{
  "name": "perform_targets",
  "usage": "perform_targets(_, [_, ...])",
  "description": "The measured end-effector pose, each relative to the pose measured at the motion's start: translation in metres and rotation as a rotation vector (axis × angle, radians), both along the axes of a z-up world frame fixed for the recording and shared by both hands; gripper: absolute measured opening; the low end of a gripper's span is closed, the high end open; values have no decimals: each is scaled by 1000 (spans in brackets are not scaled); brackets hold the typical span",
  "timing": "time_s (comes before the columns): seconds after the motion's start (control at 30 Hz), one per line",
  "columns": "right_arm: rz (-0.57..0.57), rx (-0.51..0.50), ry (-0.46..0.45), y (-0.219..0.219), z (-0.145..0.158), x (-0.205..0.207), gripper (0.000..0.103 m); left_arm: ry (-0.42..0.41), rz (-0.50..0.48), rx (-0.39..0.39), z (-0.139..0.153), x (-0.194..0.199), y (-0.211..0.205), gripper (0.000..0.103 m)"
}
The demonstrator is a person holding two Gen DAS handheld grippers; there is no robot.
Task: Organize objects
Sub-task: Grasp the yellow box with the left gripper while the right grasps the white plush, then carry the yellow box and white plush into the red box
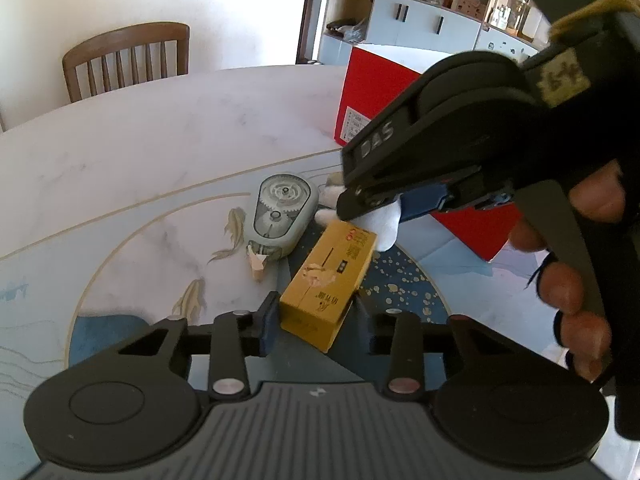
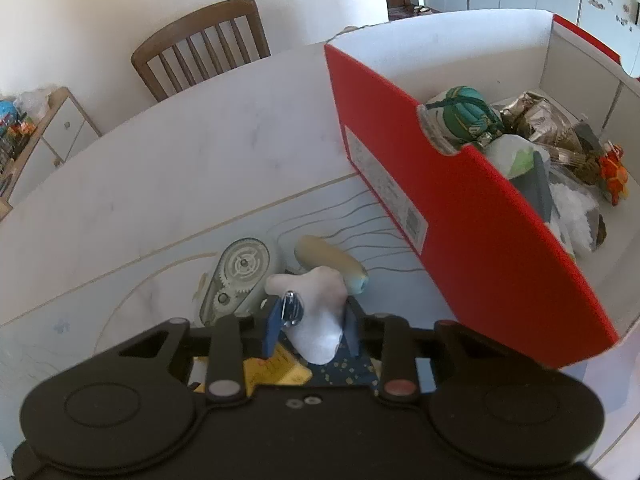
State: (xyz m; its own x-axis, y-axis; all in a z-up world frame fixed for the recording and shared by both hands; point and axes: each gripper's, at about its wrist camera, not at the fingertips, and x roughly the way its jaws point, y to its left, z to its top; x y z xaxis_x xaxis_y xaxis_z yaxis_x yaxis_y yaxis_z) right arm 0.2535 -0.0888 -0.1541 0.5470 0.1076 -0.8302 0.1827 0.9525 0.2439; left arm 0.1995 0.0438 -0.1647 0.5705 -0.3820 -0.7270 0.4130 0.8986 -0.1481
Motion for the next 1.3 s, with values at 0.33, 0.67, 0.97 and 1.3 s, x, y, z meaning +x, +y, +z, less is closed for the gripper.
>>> perform_targets(0.33, [5,25,-43,-14,29,-22,31,-16,16,-3,11,-5,6,31])
perform_targets(0.67, [66,19,-93,-29,65,-56,31,-59,22,28,31,-13,2,28])
perform_targets(0.97, [117,-29,-145,-51,93,-88,31,-97,34,21,58,-22,-1,28])
perform_targets(1.3, [101,-54,-195,-92,111,-99,31,-135,36,7,102,-29,-25,28])
